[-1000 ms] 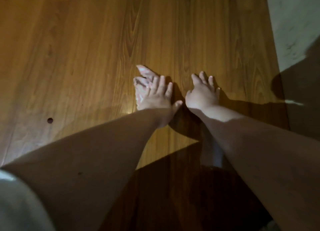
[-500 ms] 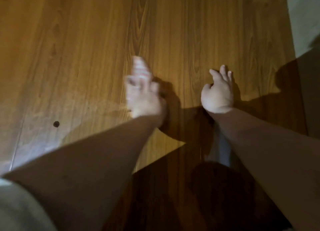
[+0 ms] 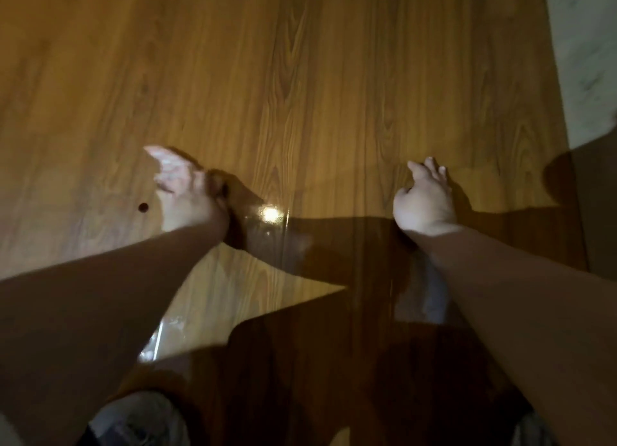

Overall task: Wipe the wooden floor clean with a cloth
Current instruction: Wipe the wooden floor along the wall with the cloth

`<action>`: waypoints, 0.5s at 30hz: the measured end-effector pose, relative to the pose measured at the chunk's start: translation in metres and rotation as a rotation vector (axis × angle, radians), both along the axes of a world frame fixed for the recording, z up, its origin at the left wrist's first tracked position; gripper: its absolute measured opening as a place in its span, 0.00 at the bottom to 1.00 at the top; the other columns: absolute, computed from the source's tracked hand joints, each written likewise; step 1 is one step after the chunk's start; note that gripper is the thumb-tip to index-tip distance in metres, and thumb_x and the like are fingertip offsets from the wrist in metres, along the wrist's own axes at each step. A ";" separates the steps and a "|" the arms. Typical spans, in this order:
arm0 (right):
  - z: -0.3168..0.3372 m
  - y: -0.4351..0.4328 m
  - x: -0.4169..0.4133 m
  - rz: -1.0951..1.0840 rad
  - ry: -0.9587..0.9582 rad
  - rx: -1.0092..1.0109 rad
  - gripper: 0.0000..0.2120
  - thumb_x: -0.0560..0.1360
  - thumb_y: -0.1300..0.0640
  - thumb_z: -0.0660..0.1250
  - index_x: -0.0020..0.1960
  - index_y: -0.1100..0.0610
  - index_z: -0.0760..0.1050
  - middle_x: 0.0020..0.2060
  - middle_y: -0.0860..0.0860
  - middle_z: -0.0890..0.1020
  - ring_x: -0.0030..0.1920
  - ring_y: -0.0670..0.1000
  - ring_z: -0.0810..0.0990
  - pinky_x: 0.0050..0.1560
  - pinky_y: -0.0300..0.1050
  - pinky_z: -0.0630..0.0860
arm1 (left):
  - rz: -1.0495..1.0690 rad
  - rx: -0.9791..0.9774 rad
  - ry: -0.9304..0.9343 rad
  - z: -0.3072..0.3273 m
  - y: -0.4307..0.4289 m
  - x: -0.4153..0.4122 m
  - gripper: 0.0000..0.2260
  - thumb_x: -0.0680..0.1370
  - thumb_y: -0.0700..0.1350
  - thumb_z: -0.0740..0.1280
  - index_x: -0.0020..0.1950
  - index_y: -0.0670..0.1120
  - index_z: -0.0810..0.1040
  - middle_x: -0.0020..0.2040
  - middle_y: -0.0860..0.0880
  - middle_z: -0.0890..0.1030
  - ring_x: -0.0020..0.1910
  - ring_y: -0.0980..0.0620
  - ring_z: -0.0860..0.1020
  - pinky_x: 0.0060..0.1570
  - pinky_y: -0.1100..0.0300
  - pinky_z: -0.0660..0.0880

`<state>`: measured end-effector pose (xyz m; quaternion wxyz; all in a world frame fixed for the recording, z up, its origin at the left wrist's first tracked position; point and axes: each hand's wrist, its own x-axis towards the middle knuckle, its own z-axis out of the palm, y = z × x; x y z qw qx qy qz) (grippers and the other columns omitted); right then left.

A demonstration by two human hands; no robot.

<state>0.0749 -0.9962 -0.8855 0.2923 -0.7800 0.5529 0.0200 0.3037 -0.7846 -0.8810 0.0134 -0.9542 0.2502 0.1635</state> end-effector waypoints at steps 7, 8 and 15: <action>0.014 0.042 0.007 0.074 0.042 0.098 0.25 0.80 0.60 0.53 0.77 0.51 0.58 0.78 0.49 0.52 0.78 0.50 0.46 0.77 0.50 0.47 | -0.856 -0.026 0.216 -0.005 0.008 -0.148 0.28 0.80 0.47 0.55 0.79 0.53 0.49 0.79 0.50 0.43 0.77 0.47 0.38 0.75 0.50 0.38; 0.015 0.046 0.006 0.082 0.044 0.098 0.25 0.80 0.60 0.54 0.77 0.51 0.58 0.78 0.49 0.52 0.78 0.50 0.47 0.77 0.50 0.48 | -0.959 -0.020 0.258 -0.008 0.013 -0.144 0.28 0.81 0.46 0.55 0.78 0.55 0.47 0.79 0.51 0.41 0.77 0.49 0.38 0.75 0.51 0.40; 0.021 0.065 -0.021 0.100 0.093 0.088 0.26 0.80 0.59 0.55 0.77 0.50 0.58 0.79 0.49 0.49 0.78 0.52 0.45 0.77 0.51 0.48 | -0.370 -0.025 0.053 0.002 0.091 -0.019 0.24 0.82 0.52 0.55 0.78 0.55 0.55 0.79 0.51 0.48 0.78 0.49 0.47 0.75 0.48 0.46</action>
